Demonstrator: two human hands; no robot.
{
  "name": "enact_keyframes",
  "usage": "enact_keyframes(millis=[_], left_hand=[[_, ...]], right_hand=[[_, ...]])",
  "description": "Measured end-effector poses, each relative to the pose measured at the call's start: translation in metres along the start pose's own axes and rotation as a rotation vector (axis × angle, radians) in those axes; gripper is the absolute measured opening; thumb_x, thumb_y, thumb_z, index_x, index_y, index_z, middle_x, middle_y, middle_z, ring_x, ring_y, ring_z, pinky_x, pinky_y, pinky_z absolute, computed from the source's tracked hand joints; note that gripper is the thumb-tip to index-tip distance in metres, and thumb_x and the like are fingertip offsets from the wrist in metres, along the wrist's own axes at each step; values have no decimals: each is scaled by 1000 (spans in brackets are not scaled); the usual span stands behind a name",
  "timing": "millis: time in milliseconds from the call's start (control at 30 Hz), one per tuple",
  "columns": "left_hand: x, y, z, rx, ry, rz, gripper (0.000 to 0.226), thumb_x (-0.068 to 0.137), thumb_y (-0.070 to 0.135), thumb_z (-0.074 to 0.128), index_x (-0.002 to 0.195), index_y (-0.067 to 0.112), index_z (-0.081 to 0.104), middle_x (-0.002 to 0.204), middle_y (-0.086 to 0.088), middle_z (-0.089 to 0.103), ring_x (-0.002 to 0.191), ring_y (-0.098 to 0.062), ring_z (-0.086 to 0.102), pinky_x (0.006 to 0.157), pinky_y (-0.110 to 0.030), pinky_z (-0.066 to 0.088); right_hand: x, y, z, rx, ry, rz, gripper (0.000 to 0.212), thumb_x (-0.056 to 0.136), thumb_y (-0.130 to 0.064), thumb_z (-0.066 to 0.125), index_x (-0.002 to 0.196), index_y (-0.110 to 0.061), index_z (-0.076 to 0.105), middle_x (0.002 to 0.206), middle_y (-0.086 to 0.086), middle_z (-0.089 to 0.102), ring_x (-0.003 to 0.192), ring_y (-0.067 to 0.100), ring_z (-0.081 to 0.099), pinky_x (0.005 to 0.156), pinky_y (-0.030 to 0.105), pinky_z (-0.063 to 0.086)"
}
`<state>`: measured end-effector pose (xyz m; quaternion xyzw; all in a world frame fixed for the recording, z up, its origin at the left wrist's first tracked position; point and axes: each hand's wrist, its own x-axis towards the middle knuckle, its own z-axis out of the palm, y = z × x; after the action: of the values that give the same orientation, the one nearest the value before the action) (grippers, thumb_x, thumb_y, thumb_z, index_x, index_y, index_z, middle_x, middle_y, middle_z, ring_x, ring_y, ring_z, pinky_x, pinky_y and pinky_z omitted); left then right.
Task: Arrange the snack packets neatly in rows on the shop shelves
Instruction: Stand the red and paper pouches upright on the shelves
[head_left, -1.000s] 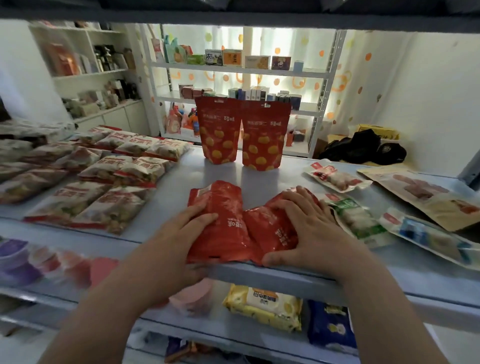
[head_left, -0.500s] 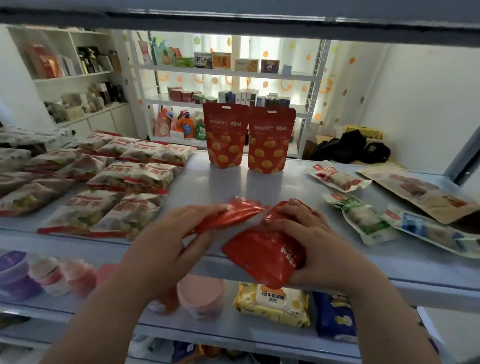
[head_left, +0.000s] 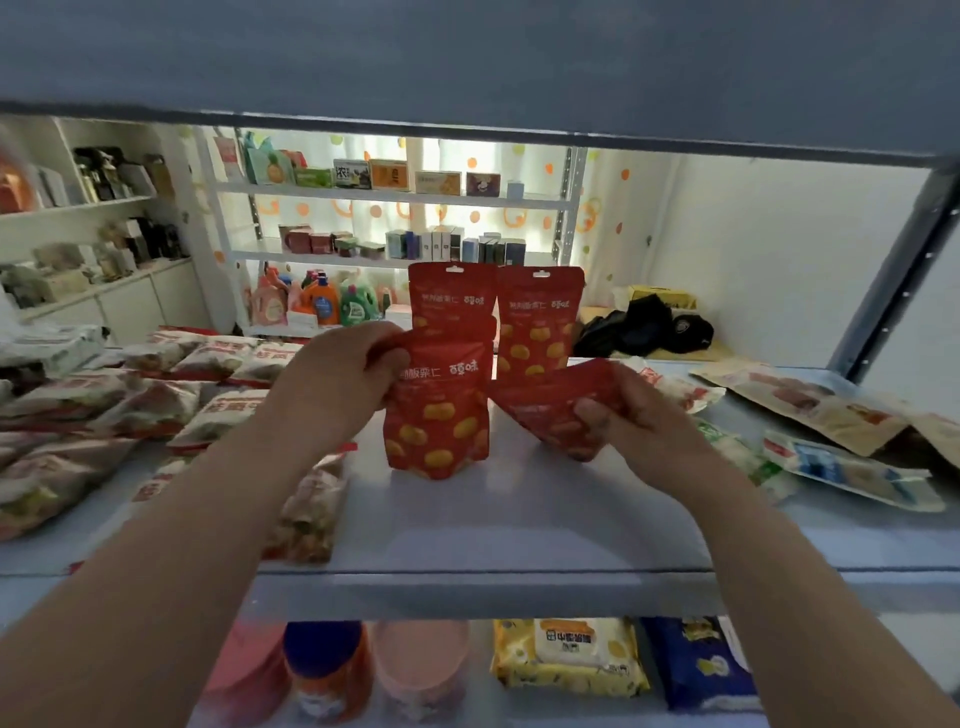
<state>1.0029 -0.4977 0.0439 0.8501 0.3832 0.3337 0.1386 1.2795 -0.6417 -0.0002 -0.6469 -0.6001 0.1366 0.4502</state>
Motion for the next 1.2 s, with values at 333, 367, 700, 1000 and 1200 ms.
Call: enact_keyframes(millis=[333, 367, 700, 1000, 1200], left_hand=[[53, -15, 22, -122, -32, -93, 16, 98, 28, 54, 112, 25, 61, 94, 6, 68, 81, -16, 70, 78, -45, 59], [56, -15, 25, -163, -31, -117, 18, 97, 28, 56, 114, 25, 60, 99, 3, 67, 85, -19, 70, 78, -45, 60], [25, 14, 86, -404, 247, -379, 94, 62, 36, 81, 138, 28, 26, 124, 7, 45, 104, -15, 50, 83, -32, 45], [12, 19, 125, -404, 297, -343, 108, 72, 29, 83, 149, 32, 8, 151, -1, 31, 135, -19, 40, 108, -44, 41], [13, 16, 134, -211, 351, -298, 101, 78, 44, 76, 151, 26, 8, 152, -8, 27, 136, -29, 38, 103, -45, 39]], right_hand=[[71, 29, -15, 264, -62, 147, 46, 97, -11, 60, 135, -32, 46, 125, -6, 64, 117, 16, 60, 97, 49, 51], [74, 34, -16, 265, -85, 151, 49, 94, -7, 62, 134, -32, 47, 124, -7, 64, 118, 16, 60, 97, 49, 51], [73, 65, -4, 265, -96, 117, 52, 87, -1, 64, 122, -39, 57, 111, -15, 70, 104, 6, 66, 91, 41, 55], [69, 68, -2, 274, -52, 102, 49, 87, -3, 62, 121, -37, 58, 112, -9, 71, 106, 14, 66, 91, 51, 53], [66, 70, 5, 276, 0, 113, 52, 76, -16, 63, 120, -43, 58, 112, -11, 71, 105, 12, 67, 91, 49, 53]])
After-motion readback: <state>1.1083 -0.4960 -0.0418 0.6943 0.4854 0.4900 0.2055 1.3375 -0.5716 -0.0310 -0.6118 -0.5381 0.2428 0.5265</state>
